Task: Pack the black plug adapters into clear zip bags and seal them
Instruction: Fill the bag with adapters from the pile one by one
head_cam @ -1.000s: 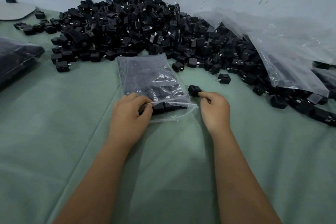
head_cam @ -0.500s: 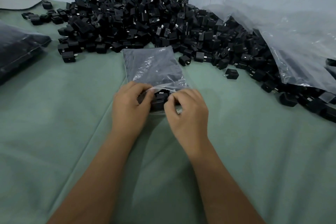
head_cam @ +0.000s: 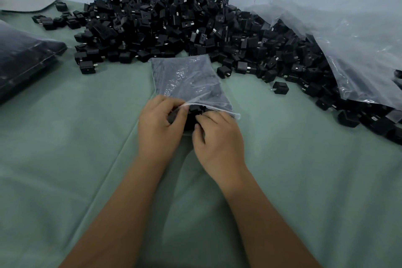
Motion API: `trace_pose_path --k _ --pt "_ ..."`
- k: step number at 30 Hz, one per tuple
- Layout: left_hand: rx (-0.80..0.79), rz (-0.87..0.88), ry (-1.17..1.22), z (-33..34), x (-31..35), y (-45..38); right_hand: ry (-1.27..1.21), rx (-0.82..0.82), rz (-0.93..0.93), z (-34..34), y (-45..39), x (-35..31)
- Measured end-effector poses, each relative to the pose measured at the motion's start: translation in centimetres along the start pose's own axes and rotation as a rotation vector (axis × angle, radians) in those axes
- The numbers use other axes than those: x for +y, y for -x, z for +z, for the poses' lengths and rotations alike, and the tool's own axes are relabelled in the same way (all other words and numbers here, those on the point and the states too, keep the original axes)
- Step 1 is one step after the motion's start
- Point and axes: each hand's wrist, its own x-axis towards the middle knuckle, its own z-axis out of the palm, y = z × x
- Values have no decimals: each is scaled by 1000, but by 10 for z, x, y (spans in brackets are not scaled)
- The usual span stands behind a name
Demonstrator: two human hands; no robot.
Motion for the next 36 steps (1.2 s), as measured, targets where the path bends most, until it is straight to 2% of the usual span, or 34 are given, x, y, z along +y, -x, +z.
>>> trace_pose_path --k 5,10,12,15,19,21,24,26,36 --pt "17 105 -50 0 1 1 -74 -208 13 5 -6 -5" --pt "65 215 -124 2 -1 1 60 -348 -19 10 -32 -7" --pt "83 234 -122 3 -2 1 187 -509 -3 16 -47 -6" --pt "99 253 -115 5 -2 2 187 -740 161 27 -77 -7" --pt "116 273 -102 7 -3 1 287 -1034 255 28 -99 -7" --pt "122 273 -93 8 -4 0 299 -1007 264 32 -106 -7" --pt "128 260 -73 8 -5 0 227 -610 228 48 -123 -11" --pt "125 259 -64 8 -6 0 233 -513 206 59 -131 -12" --pt "76 264 -66 8 -8 -1 226 -548 89 69 -131 4"
